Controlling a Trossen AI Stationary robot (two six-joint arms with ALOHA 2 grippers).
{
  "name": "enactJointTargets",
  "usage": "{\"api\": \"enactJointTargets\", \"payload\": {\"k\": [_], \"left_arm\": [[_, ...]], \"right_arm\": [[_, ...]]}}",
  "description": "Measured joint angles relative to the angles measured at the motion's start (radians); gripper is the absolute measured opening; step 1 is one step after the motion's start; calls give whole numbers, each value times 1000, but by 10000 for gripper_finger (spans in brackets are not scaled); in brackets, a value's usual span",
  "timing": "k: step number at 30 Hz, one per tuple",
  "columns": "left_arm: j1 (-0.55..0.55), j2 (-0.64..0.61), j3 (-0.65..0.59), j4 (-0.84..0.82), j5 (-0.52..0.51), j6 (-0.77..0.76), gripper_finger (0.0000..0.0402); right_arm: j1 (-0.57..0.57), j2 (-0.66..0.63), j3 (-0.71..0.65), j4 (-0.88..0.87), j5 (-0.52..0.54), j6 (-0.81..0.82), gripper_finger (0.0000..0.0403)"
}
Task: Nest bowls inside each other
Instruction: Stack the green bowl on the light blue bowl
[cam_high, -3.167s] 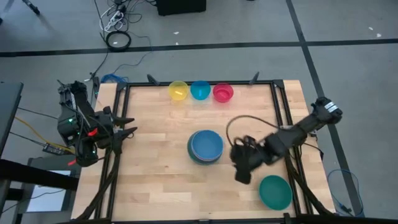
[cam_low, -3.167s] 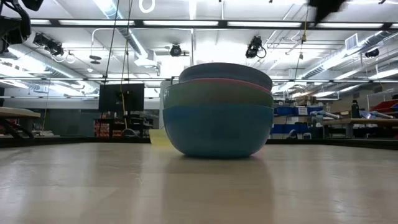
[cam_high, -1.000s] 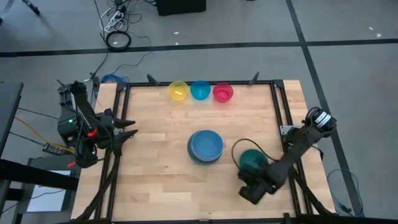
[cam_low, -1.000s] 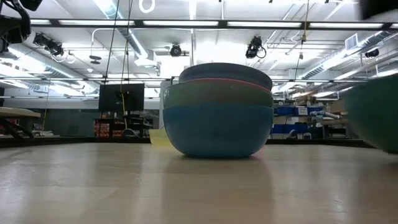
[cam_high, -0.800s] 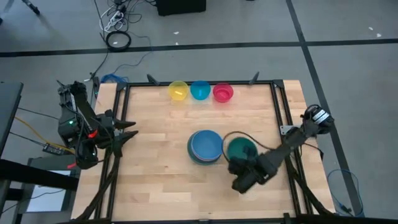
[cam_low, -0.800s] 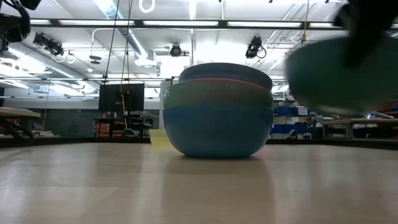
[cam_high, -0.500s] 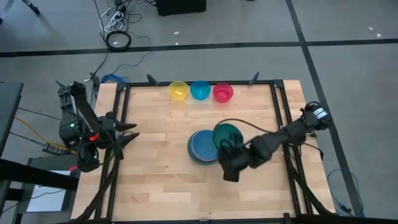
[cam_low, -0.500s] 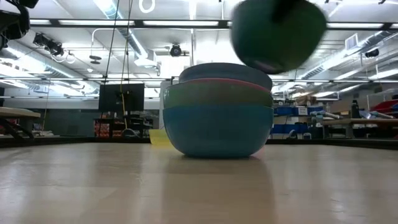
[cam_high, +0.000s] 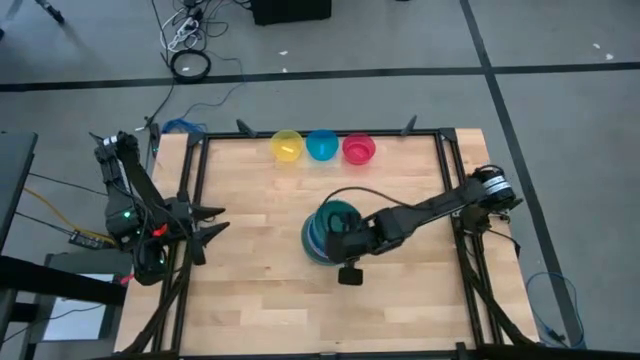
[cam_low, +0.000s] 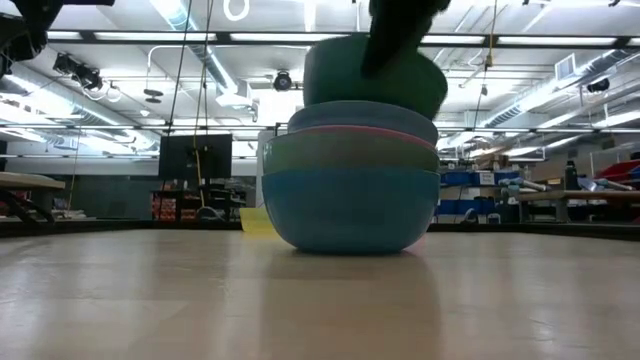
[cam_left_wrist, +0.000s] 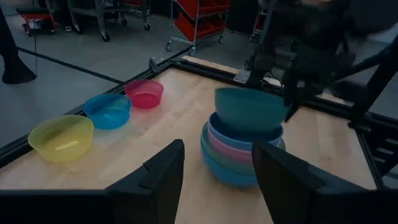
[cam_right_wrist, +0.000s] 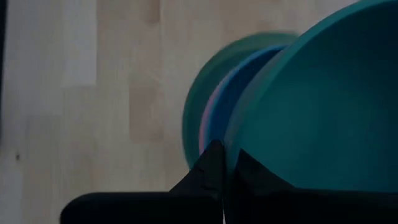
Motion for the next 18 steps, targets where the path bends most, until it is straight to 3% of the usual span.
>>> {"api": "enactJointTargets", "payload": {"k": [7,18], "left_arm": [[0,0,-20,29,-16,0,198],[0,0,-20,34,-24,3,198]], "right_arm": [[-2,57,0,13,-105,-4,14],[-14,35,77,-43,-60,11,160]]}}
